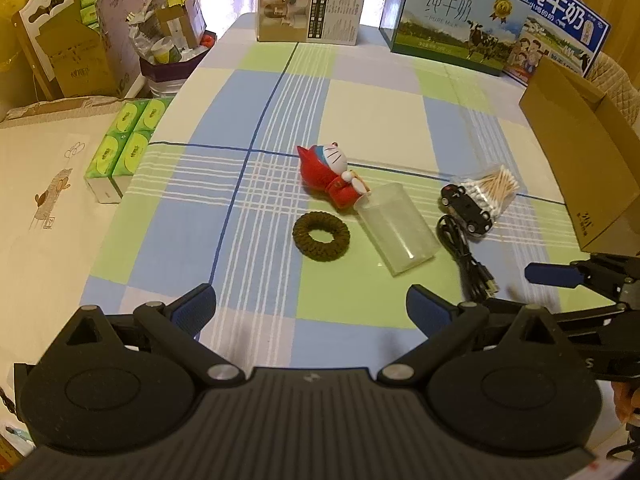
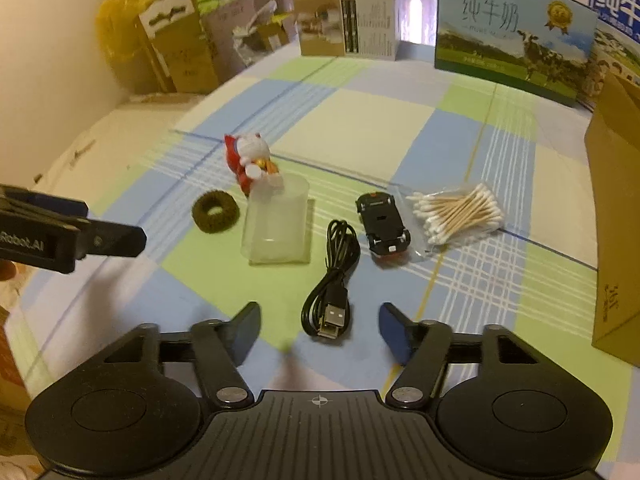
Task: Organize objects
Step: 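Grasp the black USB cable with the right tool, then lower the left tool onto the brown hair tie and grasp it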
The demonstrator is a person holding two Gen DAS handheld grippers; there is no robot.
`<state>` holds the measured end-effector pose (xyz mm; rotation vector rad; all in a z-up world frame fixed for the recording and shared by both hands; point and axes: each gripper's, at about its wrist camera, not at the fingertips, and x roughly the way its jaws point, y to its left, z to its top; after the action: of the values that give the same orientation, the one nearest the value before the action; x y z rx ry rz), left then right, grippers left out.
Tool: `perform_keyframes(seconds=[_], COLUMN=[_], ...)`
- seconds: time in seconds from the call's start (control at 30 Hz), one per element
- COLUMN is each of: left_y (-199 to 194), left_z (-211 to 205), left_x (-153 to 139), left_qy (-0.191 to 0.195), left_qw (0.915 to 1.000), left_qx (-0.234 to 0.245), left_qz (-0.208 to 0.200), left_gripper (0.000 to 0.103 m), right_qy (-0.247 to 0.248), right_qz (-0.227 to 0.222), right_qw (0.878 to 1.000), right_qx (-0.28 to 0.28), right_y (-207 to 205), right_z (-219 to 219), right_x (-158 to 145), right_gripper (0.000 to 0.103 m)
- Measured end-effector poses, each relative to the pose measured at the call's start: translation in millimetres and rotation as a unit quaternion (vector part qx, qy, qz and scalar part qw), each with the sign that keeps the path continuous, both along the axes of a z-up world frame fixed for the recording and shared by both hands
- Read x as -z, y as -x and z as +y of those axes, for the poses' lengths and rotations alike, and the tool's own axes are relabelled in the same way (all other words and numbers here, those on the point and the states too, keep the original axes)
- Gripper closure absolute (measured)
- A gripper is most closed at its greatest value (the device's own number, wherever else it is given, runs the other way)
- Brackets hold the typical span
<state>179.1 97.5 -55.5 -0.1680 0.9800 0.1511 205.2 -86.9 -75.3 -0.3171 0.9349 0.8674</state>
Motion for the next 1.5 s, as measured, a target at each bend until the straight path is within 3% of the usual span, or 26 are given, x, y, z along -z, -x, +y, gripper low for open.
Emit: perform_keyframes(seconds=[0.37, 0.5, 0.8, 1.13, 1.5], left_y=[-16.9, -23.4, -38.4, -62.0, -82.6], left_z=[2.3, 1.5, 2.8, 6.2, 6.3], left_x=[20.4, 25.0, 35.9, 55.1, 63.0], left_qy=[-0.002, -0.003, -0.015, -0.041, -0.041], left_qw=[0.9998, 0.9997, 0.9991, 0.9967, 0.9952], left_qx=[0.01, 0.017, 0.036, 0.068, 0.086], left_qz=[0.015, 0.018, 0.018, 0.021, 0.021], left_gripper=[0.004, 0.005, 0.01, 0.025, 0.04], right_qy=[0.02, 0.017, 0.016, 0.028, 0.031], right_qz=[0.005, 0.014, 0.02, 0.017, 0.019], right_qw=[1.0, 1.0, 1.0, 0.999, 0.996], right_qx=[0.004, 0.007, 0.002, 0.034, 0.077], right_y=[-15.2, -20.4, -21.9, -21.1, -26.4], right_z=[14.7, 14.3, 0.2, -33.2, -58.9], right_x=[23.4, 28.4, 28.0, 24.5, 22.3], right_gripper=[0.061, 0.075, 0.076, 0.076, 0.076])
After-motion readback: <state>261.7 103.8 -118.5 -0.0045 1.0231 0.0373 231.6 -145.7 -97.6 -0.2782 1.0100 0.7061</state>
